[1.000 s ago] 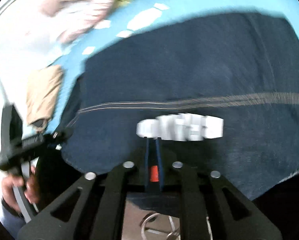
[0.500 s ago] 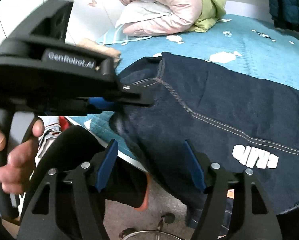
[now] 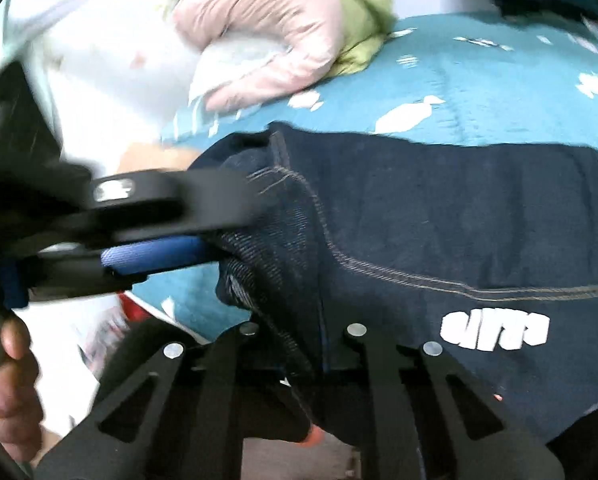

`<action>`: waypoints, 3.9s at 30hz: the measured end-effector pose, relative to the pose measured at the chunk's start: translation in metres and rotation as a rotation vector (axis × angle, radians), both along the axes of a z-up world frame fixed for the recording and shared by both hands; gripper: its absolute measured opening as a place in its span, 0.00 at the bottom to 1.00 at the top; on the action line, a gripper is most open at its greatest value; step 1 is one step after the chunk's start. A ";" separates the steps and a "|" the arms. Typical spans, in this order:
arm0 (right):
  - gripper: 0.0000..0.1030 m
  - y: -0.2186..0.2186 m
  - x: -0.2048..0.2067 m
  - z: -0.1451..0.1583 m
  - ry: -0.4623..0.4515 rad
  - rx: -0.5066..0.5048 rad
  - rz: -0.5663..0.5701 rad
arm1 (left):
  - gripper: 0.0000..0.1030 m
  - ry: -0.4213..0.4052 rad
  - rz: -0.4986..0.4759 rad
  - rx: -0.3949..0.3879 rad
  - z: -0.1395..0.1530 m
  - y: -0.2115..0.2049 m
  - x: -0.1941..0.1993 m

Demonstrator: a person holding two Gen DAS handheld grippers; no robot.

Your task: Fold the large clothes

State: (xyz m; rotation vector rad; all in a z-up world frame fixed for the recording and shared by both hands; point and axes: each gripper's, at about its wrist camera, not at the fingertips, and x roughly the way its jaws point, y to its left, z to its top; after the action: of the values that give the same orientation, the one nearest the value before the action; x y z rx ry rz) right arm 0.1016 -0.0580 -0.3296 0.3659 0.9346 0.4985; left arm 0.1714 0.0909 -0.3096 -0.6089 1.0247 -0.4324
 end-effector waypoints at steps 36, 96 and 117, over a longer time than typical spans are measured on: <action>0.59 -0.349 -0.070 -0.031 0.393 0.094 -0.686 | 0.77 0.250 -0.179 0.401 -0.146 -0.175 0.031; 0.57 -0.345 -0.011 -0.087 0.596 0.036 -0.523 | 0.28 0.182 -0.300 0.347 -0.132 -0.194 0.026; 0.29 -0.313 0.004 -0.074 0.517 0.032 -0.396 | 0.46 0.261 -0.235 0.269 -0.137 -0.194 0.030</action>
State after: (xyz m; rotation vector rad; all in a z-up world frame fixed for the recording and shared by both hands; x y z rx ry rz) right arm 0.1058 -0.3714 -0.4036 0.7126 1.3142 0.0484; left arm 0.2013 -0.1034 -0.4468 -0.3077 1.3857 -0.4181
